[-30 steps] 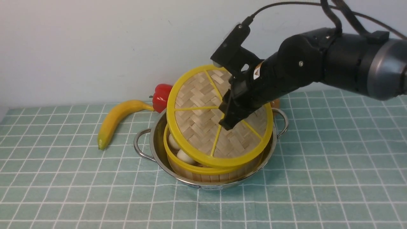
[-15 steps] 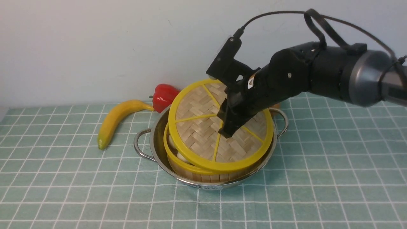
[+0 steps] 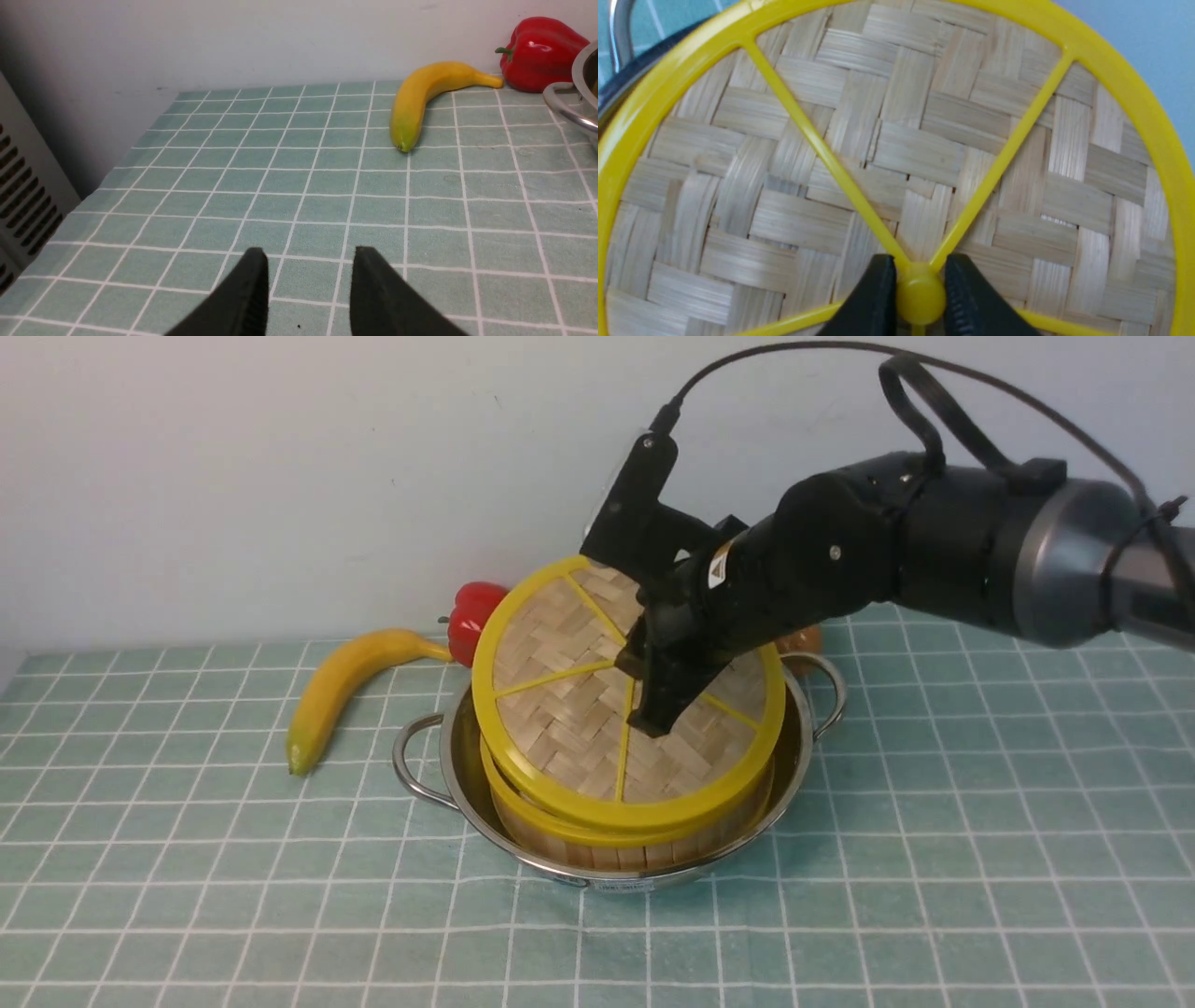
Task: Place the steamer in the pot on the blue tablecloth, and put the lid on the steamer.
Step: 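Place the bamboo steamer lid onto the steamer basket in the pot with the right gripper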
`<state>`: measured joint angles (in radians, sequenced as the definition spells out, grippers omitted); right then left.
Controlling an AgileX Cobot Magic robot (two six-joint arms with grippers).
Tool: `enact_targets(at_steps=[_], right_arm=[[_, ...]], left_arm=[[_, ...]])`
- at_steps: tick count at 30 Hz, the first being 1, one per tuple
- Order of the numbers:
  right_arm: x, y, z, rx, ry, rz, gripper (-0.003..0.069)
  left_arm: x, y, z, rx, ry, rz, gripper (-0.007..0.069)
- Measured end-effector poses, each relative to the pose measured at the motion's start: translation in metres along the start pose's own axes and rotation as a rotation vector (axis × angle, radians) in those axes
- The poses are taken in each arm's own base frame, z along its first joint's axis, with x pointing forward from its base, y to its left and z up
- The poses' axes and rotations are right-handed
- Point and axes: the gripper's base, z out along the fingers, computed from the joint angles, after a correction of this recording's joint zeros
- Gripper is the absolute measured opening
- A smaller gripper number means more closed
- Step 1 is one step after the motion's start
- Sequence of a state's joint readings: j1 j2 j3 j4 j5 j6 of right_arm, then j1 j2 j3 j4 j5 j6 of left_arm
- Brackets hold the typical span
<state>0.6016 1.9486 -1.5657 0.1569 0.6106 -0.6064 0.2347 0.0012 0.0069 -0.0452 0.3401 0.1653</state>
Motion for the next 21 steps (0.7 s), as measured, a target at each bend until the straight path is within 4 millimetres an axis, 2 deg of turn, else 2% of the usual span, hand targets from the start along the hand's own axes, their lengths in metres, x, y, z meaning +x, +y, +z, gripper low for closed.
enact_targets(at_steps=[10, 21], right_arm=[[0.000, 0.000, 0.001, 0.006, -0.006, -0.009, 0.0146], [0.007, 0.001, 0.026, 0.017, -0.009, -0.025, 0.0146]], left_arm=[[0.000, 0.000, 0.000, 0.000, 0.000, 0.000, 0.0243], [0.000, 0.000, 0.000, 0.000, 0.000, 0.000, 0.0243]])
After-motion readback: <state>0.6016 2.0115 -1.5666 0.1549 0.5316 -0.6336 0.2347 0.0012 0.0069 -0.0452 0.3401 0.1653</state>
